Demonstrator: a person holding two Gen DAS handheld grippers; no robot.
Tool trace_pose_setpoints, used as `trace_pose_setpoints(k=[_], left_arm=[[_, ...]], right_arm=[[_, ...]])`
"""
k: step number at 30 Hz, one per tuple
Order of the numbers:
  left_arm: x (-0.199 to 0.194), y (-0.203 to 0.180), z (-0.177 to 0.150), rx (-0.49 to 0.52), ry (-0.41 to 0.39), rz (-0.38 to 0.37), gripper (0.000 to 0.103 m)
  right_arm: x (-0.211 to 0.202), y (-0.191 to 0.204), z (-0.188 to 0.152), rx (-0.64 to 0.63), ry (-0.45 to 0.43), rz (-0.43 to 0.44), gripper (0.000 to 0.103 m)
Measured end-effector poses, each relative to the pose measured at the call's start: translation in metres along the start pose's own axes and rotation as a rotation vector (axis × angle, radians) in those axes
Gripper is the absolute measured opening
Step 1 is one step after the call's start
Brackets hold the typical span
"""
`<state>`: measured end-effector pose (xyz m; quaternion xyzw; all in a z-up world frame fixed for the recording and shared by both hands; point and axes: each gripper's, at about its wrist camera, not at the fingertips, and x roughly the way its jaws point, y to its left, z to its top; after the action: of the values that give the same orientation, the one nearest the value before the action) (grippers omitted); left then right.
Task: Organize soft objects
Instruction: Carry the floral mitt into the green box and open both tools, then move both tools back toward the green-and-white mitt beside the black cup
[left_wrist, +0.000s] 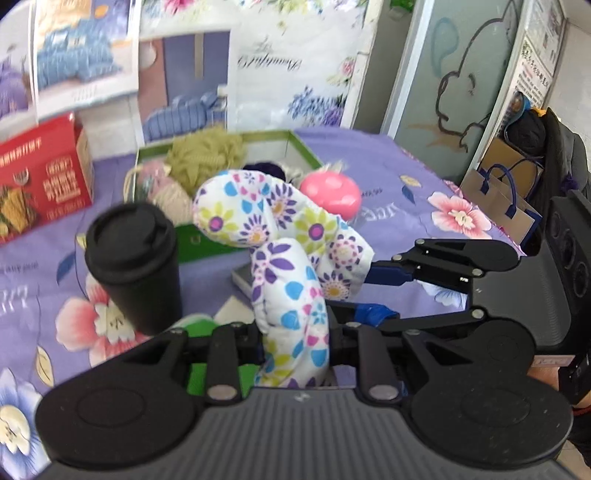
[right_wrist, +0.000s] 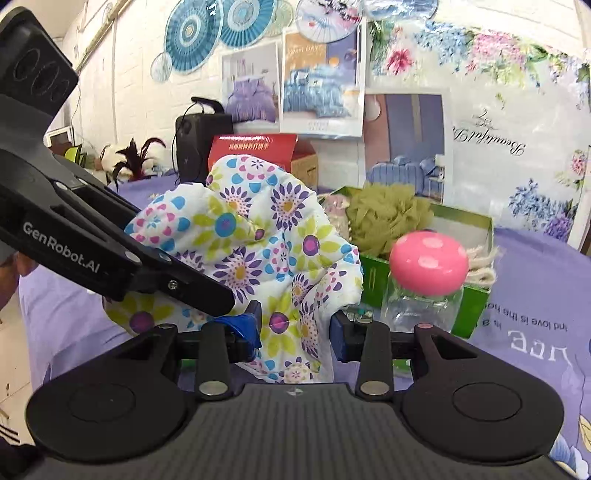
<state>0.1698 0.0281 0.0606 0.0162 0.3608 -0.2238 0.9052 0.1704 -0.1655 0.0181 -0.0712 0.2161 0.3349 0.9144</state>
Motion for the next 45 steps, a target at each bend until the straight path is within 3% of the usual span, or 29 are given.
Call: trace_pose_setpoints(k=[6, 10, 17, 20, 22, 23, 24, 25, 28, 33, 39, 45], left_arm=[[0.008, 0.006, -0.011, -0.037, 0.042, 0.0, 0.021], [0.008, 0.006, 0.004, -0.022, 0.024, 0.02, 0.021], [0.003, 0.005, 0.093, 0.071, -0.129, 0.056, 0.021], [0.024, 0.015, 0.13, 0.066, -0.13, 0.065, 0.021], [0.047, 0.026, 0.148, 0.045, -0.098, 0.072, 0.03], [0.058, 0.034, 0.154, 0.033, -0.085, 0.086, 0.061], [0.07, 0.041, 0.159, 0.024, -0.071, 0.112, 0.082], [0.081, 0.048, 0.162, 0.011, -0.057, 0.159, 0.082], [0.111, 0.073, 0.163, -0.028, 0.017, 0.275, 0.082], [0.117, 0.107, 0.149, -0.115, 0.032, 0.293, 0.082], [0.09, 0.102, 0.143, -0.109, -0.002, 0.307, 0.083], [0.042, 0.075, 0.123, -0.049, -0.064, 0.322, 0.084]], right_arm=[[0.0, 0.001, -0.007, 0.007, 0.016, -0.01, 0.022], [0.001, -0.003, 0.001, 0.011, -0.001, -0.021, 0.023], [0.008, -0.031, 0.069, -0.063, -0.129, -0.086, 0.025], [0.027, -0.059, 0.102, -0.082, -0.116, -0.108, 0.026], [0.044, -0.075, 0.115, -0.091, -0.085, -0.126, 0.026], [0.054, -0.085, 0.119, -0.089, -0.056, -0.126, 0.026], [0.063, -0.093, 0.122, -0.079, -0.021, -0.126, 0.026], [0.074, -0.104, 0.123, -0.051, 0.022, -0.129, 0.027], [0.085, -0.131, 0.117, 0.043, 0.048, -0.168, 0.027], [0.081, -0.153, 0.108, 0.131, 0.01, -0.186, 0.028], [0.072, -0.146, 0.102, 0.135, 0.015, -0.185, 0.029], [0.036, -0.116, 0.096, 0.118, -0.017, -0.179, 0.029]])
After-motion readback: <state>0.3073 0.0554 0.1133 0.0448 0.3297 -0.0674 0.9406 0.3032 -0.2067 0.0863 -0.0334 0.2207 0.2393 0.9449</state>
